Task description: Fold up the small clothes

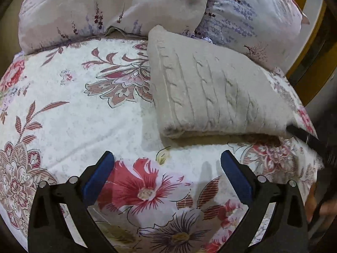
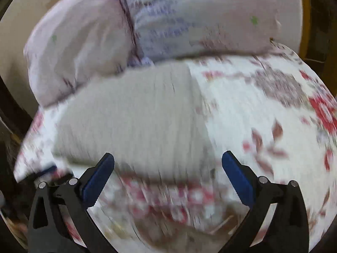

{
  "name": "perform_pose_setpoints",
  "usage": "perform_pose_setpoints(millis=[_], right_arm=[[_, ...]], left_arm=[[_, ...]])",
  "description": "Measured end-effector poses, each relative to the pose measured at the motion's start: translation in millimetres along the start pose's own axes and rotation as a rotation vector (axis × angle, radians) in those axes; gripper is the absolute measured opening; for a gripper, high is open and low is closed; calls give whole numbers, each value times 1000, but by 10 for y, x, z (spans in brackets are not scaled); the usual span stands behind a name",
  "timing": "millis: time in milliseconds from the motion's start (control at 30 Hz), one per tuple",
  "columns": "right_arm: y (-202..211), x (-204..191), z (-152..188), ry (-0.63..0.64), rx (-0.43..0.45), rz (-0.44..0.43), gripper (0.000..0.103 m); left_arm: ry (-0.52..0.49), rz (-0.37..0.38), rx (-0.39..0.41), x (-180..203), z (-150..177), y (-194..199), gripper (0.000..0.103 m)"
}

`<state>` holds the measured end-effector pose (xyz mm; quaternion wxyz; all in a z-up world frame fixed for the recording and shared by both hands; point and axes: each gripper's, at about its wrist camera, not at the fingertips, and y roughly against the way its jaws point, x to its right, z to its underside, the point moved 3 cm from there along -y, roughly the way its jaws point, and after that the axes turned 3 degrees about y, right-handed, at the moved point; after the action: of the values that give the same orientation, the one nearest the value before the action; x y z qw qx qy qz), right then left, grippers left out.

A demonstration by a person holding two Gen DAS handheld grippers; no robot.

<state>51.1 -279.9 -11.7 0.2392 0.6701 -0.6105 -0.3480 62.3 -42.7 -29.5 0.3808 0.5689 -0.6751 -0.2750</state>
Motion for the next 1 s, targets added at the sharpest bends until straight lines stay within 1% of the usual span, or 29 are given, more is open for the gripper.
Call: perform_pose_setpoints(millis=[67,100,133,167,267,367,433,1000], right_arm=[[-117,-46,175,12,-41,23,102],[-199,-78,240,12,-69,20,102],[-203,-76,287,15,-80,27,102],[-205,-135,295,54,-70,40,102],[-306,-234,317,116,-88,75,102],[-319,-266,317,139,-97,106,102],[-314,-269,311,140,-97,112,102],[-315,-277,326,142,-97,112,102]], left_arm=[[-24,-24,8,33,24,-13,101],[-35,-37,14,50,39,-19,101],[-44,-49,20,65,54,-26,101],[-51,-58,24,74,59,-31,101],[-86,-102,30,118,96,-54,101],[-97,-120,25,126,93,-68,101],[-108,-135,20,137,95,-84,101],[-110,-136,19,135,91,-80,101]])
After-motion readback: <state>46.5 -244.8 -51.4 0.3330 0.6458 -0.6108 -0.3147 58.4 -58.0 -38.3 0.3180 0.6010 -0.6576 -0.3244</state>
